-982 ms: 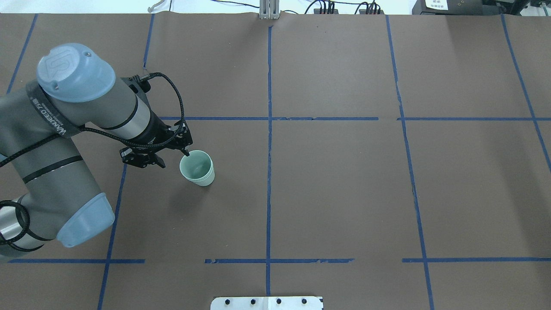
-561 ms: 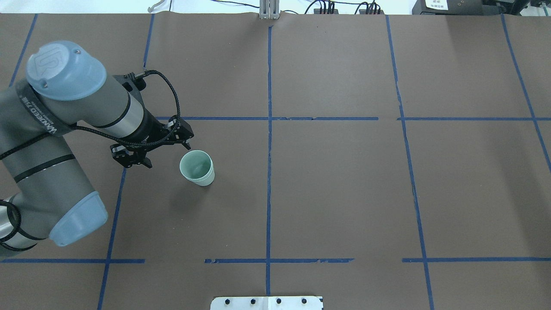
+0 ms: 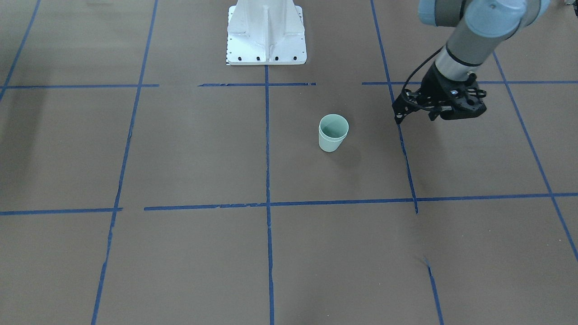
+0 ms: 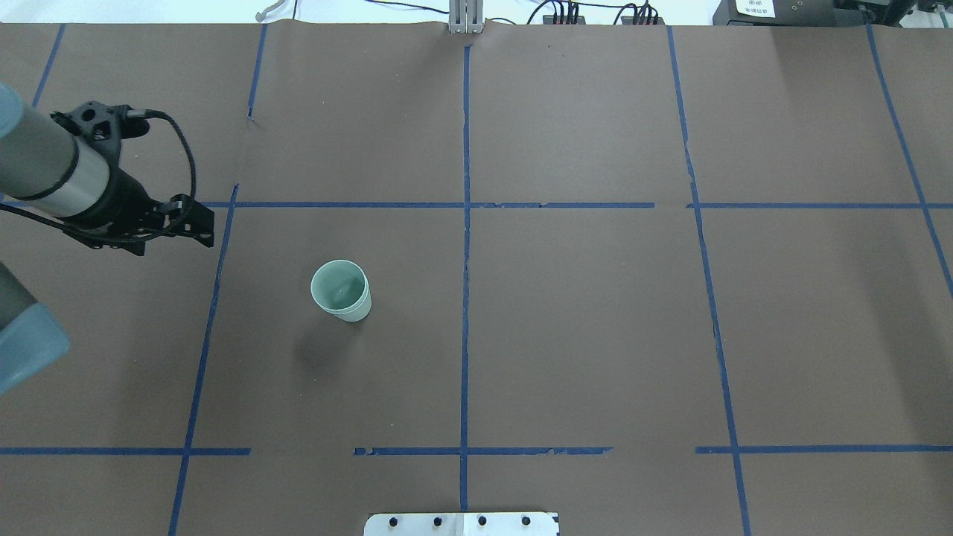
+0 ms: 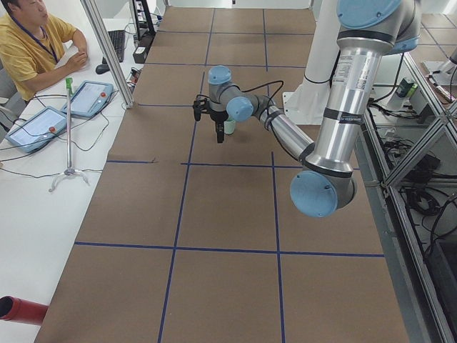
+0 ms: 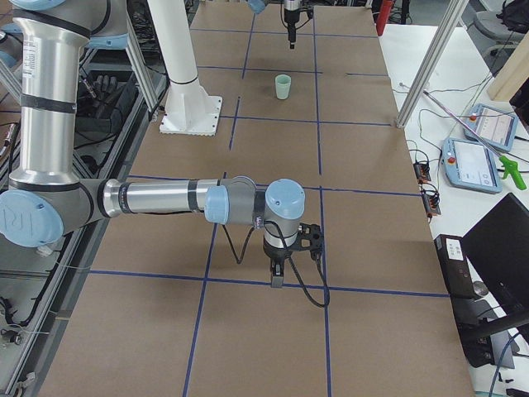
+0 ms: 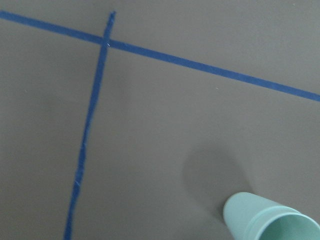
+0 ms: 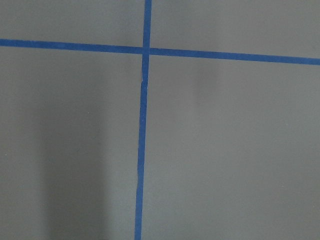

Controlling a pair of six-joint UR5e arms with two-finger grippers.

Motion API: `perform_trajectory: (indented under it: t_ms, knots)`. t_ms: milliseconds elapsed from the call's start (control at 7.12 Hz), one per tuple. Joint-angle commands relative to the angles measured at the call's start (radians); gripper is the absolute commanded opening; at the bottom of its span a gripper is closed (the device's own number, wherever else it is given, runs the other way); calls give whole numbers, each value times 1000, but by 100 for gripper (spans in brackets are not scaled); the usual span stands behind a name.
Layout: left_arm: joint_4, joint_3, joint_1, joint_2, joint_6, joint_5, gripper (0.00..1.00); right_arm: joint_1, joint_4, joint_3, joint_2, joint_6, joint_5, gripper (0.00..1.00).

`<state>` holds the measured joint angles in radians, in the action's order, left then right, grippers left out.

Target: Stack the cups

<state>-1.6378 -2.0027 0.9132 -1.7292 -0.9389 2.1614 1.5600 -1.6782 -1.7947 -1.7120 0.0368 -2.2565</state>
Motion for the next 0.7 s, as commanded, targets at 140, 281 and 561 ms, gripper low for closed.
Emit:
perform_trajectory:
  t_ms: [140,281,561]
  knots:
    - [0,59,304,208,660,119,100,0,0,0,0,0,0,100]
    - [-4,103,403,274,787,121,100,0,0,0,0,0,0,100]
    - [-2,232,574,313,1091,123,100,-1,0,0,0,0,0,100]
